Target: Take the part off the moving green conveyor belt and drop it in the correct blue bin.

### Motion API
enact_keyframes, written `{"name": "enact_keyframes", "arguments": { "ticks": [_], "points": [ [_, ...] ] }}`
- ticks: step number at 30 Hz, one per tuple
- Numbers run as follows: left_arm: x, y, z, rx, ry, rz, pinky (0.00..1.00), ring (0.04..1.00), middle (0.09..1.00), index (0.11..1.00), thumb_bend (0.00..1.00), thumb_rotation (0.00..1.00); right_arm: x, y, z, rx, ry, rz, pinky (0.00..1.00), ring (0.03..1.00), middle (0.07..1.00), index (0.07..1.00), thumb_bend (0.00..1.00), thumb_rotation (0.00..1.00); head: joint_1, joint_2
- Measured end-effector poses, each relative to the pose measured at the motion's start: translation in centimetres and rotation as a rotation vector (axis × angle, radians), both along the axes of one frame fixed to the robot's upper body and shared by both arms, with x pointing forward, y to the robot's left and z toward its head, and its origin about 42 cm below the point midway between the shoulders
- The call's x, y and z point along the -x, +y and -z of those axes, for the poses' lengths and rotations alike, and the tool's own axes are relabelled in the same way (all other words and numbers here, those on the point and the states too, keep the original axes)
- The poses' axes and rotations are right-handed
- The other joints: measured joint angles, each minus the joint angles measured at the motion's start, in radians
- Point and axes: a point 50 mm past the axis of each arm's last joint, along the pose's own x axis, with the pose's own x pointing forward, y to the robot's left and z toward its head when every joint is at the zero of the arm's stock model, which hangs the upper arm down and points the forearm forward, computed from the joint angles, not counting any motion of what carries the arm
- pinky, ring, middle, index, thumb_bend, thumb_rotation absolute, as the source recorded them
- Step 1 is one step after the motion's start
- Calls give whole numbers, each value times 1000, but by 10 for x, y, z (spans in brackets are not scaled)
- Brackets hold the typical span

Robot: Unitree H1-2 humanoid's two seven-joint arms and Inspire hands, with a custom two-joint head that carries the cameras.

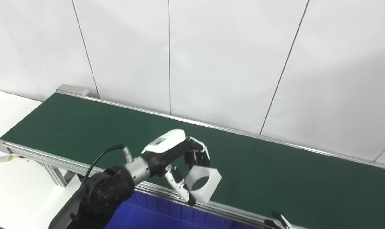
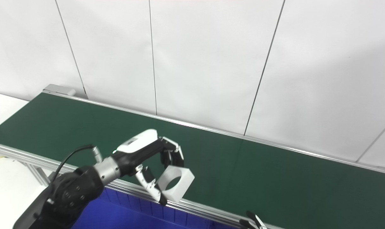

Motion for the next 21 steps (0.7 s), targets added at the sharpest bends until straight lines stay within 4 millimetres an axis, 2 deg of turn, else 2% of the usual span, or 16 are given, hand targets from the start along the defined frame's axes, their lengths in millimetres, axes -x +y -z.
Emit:
{"name": "enact_keyframes", "arguments": {
  "ticks": [2,4,5,6,7,9,13,21],
  "points": [
    [7,1,1,23,12,3,426,432,455,496,525,0,0,-1,-2,0,-5,-2,664,743,799,881,364,331,-5,18],
    [11,1,0,50,18,1,415,431,459,493,525,0,-1,-2,-2,2,-4,-3,668,746,801,882,385,376,-5,19],
    [14,1,-2,64,22,-5,416,432,460,492,525,0,-1,-2,-2,2,-3,-3,670,745,802,882,420,434,-6,51],
    [16,2,-2,76,29,-9,416,432,460,492,525,0,-1,-3,-2,2,-2,-2,670,745,802,881,426,443,-6,51],
    [18,3,-1,79,35,-14,418,433,460,492,525,0,-1,-5,-2,0,-2,-2,670,745,802,881,442,467,-5,102],
    [24,4,-3,90,39,-12,400,417,450,494,525,0,-2,-7,-2,1,-2,1,667,741,797,876,501,538,-6,126],
    [30,5,-8,112,50,3,362,392,436,497,525,0,-6,-9,-3,9,0,6,666,738,797,882,572,630,-6,138],
    [35,11,-3,97,105,16,358,381,427,498,524,0,-8,-13,-2,14,39,12,652,726,786,874,585,629,-20,169]
  ]
}}
